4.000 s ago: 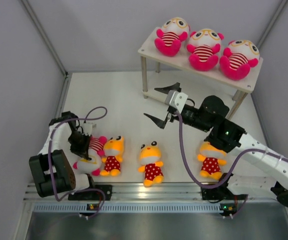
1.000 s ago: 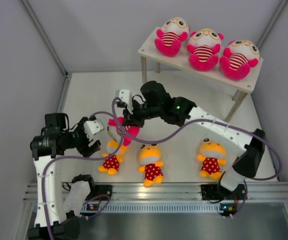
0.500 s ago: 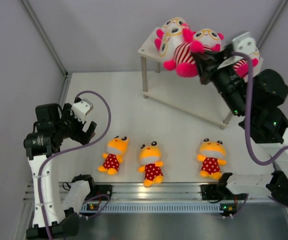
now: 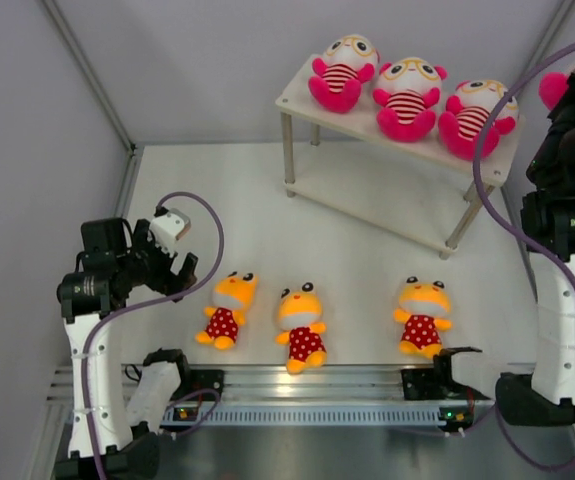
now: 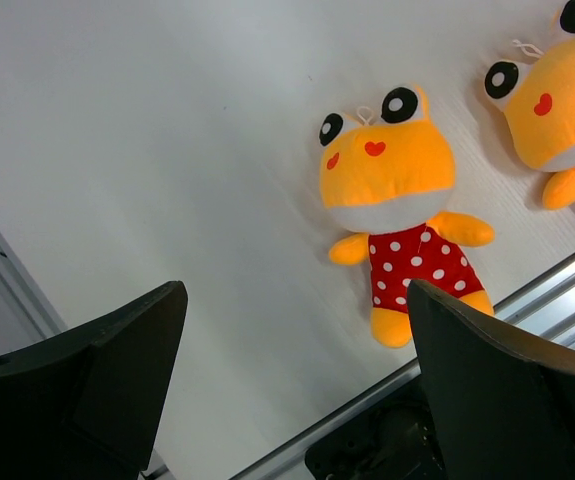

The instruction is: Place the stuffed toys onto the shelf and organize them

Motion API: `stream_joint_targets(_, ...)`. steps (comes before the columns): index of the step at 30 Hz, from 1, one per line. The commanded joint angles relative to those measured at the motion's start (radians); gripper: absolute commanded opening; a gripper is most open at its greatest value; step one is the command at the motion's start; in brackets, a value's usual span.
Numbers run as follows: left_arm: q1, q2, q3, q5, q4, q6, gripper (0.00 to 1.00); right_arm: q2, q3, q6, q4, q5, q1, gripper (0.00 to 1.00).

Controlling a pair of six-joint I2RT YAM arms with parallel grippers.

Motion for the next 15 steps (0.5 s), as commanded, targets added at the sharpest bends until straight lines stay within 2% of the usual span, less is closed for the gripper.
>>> stream_joint_targets(1,0.000,-0.007,-0.013,0.027,0.037,-0.014,0.97,0.005,-0.042,0.147,-0.011,-0.140,-0.165,0.00)
stream_joint_targets(2,-0.001,-0.007,-0.015,0.024,0.037,-0.009,0.97,-0.004,-0.096,0.162,0.001,-0.186,-0.212,0.00)
stream_joint_targets(3,-0.001,-0.005,-0.016,0.024,0.037,-0.009,0.97,-0.011,-0.134,0.161,0.029,-0.322,-0.231,0.00)
stream_joint_targets(4,-0.003,-0.005,-0.022,0.024,0.037,-0.006,0.97,-0.018,-0.176,0.158,0.081,-0.372,-0.246,0.00)
stream_joint_targets(11,-0.001,0.001,-0.025,0.029,0.037,-0.009,0.97,-0.090,-0.412,0.176,0.188,-0.463,-0.262,0.00)
stream_joint_targets(15,-0.001,0.007,-0.027,0.035,0.037,-0.006,0.97,-0.111,-0.438,0.179,0.184,-0.503,-0.260,0.00)
